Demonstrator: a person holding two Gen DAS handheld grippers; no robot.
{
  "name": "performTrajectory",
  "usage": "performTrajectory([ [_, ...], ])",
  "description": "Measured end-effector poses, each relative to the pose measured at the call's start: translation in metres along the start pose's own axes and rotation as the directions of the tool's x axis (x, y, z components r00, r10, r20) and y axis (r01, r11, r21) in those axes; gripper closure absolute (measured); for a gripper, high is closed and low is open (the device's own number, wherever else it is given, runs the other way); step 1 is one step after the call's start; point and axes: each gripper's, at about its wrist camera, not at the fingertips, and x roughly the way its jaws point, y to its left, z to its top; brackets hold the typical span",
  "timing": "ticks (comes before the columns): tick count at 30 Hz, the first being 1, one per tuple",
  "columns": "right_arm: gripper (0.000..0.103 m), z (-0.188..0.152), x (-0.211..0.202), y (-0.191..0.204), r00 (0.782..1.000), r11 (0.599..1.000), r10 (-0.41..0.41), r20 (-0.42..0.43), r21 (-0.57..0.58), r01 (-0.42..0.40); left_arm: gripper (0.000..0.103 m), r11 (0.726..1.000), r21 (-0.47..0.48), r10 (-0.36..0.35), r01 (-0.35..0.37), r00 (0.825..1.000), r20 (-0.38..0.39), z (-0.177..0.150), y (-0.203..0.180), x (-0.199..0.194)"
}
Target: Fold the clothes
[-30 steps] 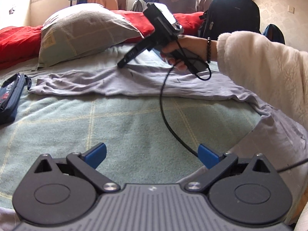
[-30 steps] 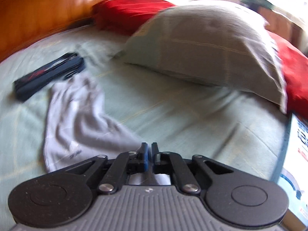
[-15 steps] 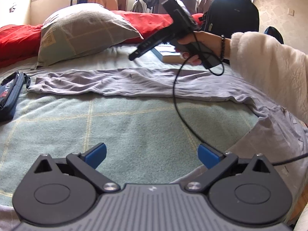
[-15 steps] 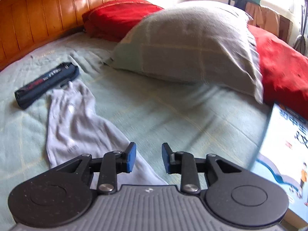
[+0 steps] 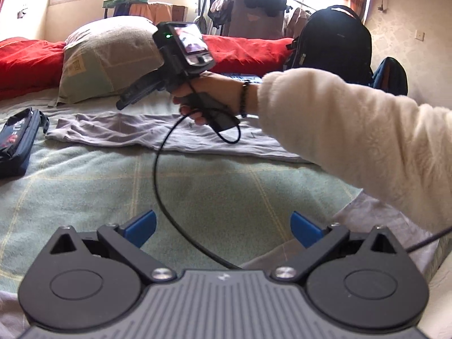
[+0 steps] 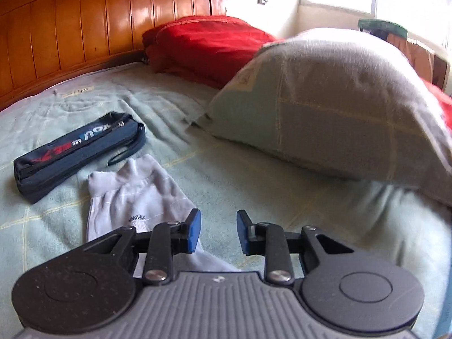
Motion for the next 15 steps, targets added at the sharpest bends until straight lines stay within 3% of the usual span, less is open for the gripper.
performTrajectory([
  [10,0.071,-0.025,0.009,0.022,1.0,0.991,0.012,-0.027,-0.133,-0.016,0.002,1.0,-0.019,-0.001,0.001,1.0,-0.004,-0.008,0.006,0.004],
  [12,0.081,-0.025,0.007,0.021,0.999,0.992,0.013,-0.039,-0.128,-0.018,0.002,1.0,-0.023,-0.001,0.0,1.0,-0.006,-0.008,0.007,0.005],
  [13,0.096,-0.023,0.004,0.019,0.999,0.993,0.006,-0.041,-0.119,-0.011,0.002,1.0,-0.025,0.0,0.0,1.0,-0.008,-0.008,0.007,0.006],
  [15,0.099,-0.02,0.0,0.016,0.999,0.995,-0.008,-0.046,-0.1,0.003,0.002,1.0,-0.029,0.0,0.0,1.0,-0.01,-0.008,0.008,0.007],
])
